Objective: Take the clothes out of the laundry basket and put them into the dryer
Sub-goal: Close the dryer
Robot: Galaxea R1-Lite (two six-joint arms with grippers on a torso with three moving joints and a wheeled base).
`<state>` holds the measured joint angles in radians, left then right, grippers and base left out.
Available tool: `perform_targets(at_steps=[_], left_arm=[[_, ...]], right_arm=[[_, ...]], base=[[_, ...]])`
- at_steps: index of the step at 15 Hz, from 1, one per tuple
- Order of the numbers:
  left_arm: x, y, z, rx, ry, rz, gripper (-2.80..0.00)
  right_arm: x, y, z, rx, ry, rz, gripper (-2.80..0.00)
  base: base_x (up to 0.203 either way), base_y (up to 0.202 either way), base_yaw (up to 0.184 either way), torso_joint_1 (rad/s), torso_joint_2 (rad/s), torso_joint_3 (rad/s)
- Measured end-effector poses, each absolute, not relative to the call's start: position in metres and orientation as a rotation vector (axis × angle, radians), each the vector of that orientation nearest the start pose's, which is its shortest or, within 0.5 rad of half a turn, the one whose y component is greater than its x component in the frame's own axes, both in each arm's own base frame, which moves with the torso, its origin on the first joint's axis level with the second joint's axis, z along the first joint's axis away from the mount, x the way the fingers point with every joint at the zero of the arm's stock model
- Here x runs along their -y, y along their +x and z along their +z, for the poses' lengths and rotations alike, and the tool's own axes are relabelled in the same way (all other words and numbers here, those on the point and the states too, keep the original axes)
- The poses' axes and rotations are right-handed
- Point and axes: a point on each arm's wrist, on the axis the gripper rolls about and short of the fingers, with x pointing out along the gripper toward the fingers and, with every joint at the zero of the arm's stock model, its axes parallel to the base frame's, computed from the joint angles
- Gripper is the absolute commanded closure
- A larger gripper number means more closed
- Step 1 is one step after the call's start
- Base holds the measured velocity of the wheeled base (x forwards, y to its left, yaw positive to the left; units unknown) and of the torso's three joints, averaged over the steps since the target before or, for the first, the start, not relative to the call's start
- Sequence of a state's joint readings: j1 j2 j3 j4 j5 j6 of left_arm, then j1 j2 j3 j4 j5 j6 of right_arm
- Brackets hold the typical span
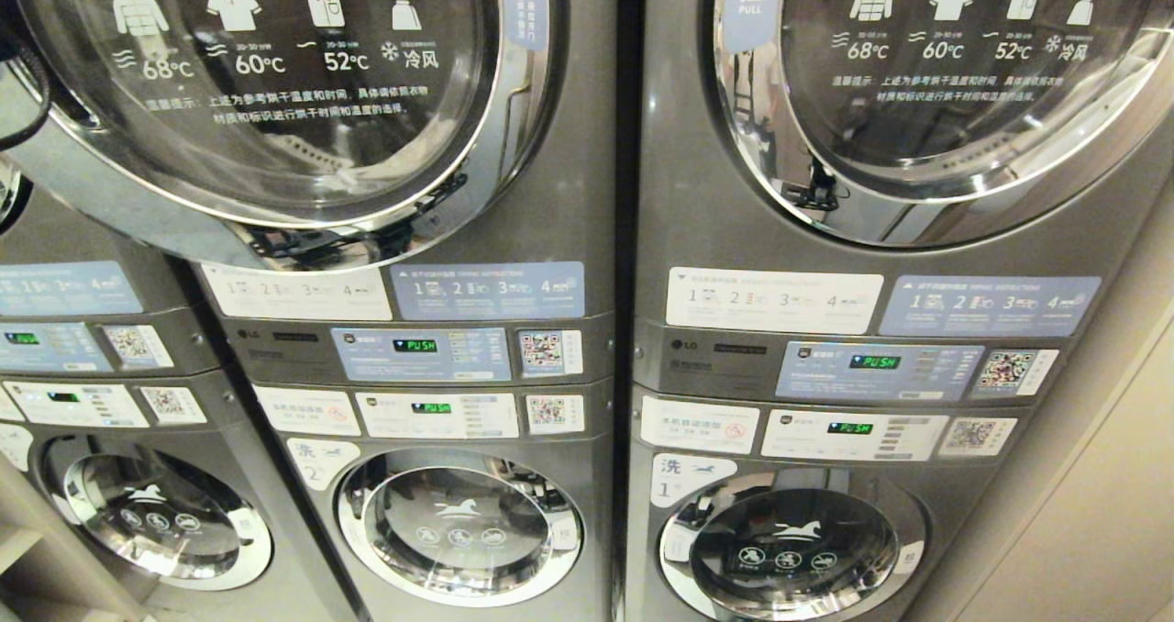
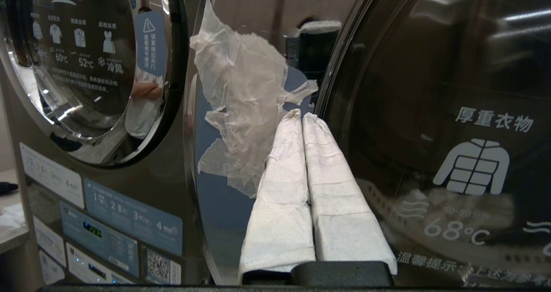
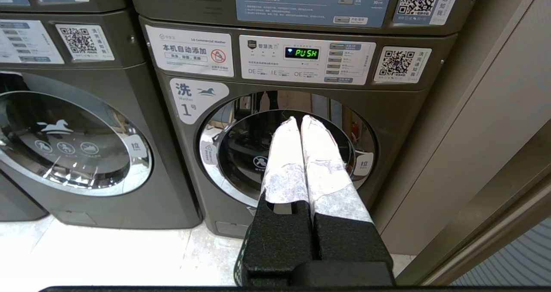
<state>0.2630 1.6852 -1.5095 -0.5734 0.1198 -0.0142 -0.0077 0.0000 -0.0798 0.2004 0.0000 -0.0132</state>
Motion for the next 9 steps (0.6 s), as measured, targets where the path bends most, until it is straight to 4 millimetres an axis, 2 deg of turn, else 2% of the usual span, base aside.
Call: perform_targets(at_steps=[2,4,7,9], left_arm=[[-0.089,0.325,0.385,0.430,0.033,0.373,0.00],[-0.082,0.340,0.381,0.427,0.040,0.361,0.00],[-0.061,0.338,0.363,0.390,0.048,0.363,0.00],[-0.050,0.327,0.335,0.295,0.041,0.375,0.00]], right_arm=[[0.000,-0.030,0.077,-0.120,-0.013,-0.007,0.00],[0.000,-0.030,0.077,-0.121,-0.013,-0.007,0.00],[0.000,-0.030,0.077,-0.120,-0.013,-0.007,0.00],[0.000,-0.030,0.077,-0.120,-0.013,-0.007,0.00]], base=[[0.000,0.000,0.000,0.000,0.00,0.000],[0.000,0.000,0.000,0.000,0.00,0.000],[0.000,0.000,0.000,0.000,0.00,0.000],[0.000,0.000,0.000,0.000,0.00,0.000]])
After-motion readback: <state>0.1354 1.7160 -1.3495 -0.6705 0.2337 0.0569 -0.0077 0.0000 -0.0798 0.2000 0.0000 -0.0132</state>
